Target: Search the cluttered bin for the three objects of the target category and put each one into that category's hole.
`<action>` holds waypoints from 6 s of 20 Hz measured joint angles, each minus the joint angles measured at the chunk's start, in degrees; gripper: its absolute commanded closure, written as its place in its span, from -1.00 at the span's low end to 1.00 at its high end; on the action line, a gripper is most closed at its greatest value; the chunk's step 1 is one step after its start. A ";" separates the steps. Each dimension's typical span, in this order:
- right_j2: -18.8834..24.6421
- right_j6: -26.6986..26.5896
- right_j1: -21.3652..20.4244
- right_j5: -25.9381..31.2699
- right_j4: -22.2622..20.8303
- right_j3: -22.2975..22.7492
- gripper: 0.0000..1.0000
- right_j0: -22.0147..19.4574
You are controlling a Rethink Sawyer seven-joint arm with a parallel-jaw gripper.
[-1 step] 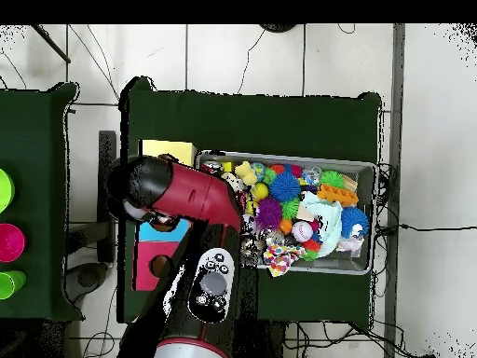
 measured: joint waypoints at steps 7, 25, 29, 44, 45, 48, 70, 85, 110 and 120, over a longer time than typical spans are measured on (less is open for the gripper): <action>-0.14 0.00 -0.24 -0.07 0.00 0.42 1.00 0.10; -0.38 0.00 -1.79 -3.06 0.00 2.92 1.00 0.59; -0.38 0.00 -1.94 -3.53 0.00 3.07 1.00 0.59; -0.59 0.00 -1.96 -3.61 0.00 3.09 1.00 0.79; -0.60 0.00 -1.96 -3.62 0.00 3.09 1.00 0.81; -0.65 0.00 -1.96 -3.77 -0.01 3.14 -1.00 0.82; -0.98 0.00 -1.97 -4.85 -0.05 3.48 -1.00 0.68; -0.98 0.00 -1.76 -4.87 -8.15 3.10 -1.00 -10.96; 9.66 -0.02 7.35 -14.29 -27.92 -1.91 -1.00 -34.79; 15.39 -0.67 9.30 -11.97 -37.06 -8.95 -1.00 -38.12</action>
